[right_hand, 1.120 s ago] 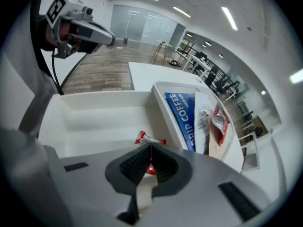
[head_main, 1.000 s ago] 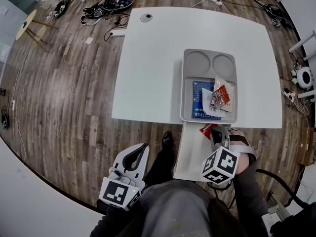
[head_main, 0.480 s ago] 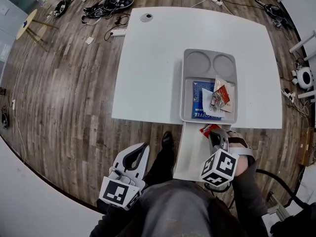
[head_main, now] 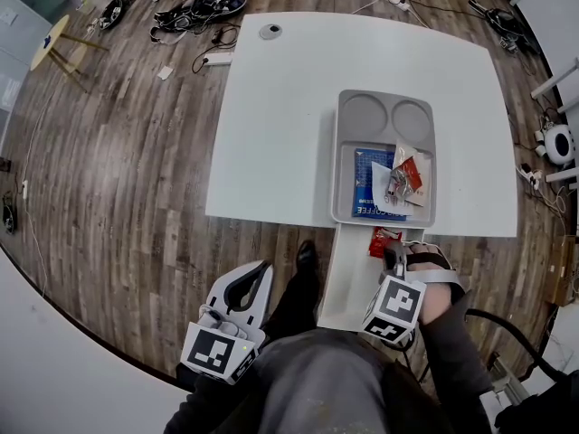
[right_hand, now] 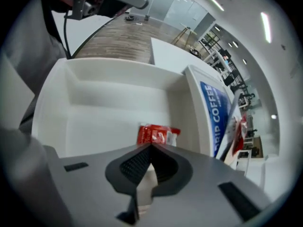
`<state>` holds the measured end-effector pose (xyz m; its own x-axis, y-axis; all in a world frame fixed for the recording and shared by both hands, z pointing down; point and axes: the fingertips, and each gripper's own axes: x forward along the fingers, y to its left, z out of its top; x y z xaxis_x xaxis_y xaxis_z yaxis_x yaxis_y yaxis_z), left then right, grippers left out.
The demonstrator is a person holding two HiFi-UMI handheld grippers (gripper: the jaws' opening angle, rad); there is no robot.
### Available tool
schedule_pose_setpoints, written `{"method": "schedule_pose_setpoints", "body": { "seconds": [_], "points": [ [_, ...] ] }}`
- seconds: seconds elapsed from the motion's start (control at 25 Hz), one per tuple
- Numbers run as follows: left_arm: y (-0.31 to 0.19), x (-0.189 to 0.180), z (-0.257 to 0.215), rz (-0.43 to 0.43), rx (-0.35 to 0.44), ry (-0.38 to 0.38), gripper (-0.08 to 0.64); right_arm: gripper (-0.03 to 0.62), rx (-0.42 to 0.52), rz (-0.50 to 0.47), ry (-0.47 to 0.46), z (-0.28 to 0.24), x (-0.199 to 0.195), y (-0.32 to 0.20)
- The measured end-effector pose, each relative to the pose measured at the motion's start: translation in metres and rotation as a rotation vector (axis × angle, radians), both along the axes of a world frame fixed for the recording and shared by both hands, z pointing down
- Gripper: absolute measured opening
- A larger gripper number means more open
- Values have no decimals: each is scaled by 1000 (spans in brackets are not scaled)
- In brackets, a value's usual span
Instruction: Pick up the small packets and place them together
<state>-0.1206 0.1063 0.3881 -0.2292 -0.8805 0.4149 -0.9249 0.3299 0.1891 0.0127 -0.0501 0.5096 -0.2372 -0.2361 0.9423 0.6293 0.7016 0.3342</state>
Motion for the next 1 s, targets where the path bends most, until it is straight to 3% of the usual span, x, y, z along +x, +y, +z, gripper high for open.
{"method": "schedule_pose_setpoints", "body": {
  "seconds": [0.08, 0.28, 0.4, 0.56, 0.8, 0.84, 0.88, 1.0],
  "points": [
    [-1, 1, -1, 5, 3, 1, -3, 5, -54, -4, -30, -2, -3, 12],
    [0, 1, -1, 4, 1, 1, -3, 16, -177, 129, -149, -23, -16, 5],
    [-1, 1, -1, 6, 3, 2, -3, 165, -240, 139, -108, -20, -14, 6],
    [1, -2, -1, -1, 1, 2, -3, 222, -255, 128, -49, -8, -11, 10],
    [5, -10, -2, -14, 0, 5, -3, 220, -236, 125, -38, -11, -15, 9],
    [5, -11, -2, -14, 0, 5, -3, 185, -209, 123, -59, -13, -17, 6],
    [5, -11, -2, -14, -1, 5, -3, 23, -179, 119, -80, -14, -20, 1],
    [6, -10, -2, -14, -7, 6, -3, 23, -155, 120, -100, -15, -22, -4]
  ]
}}
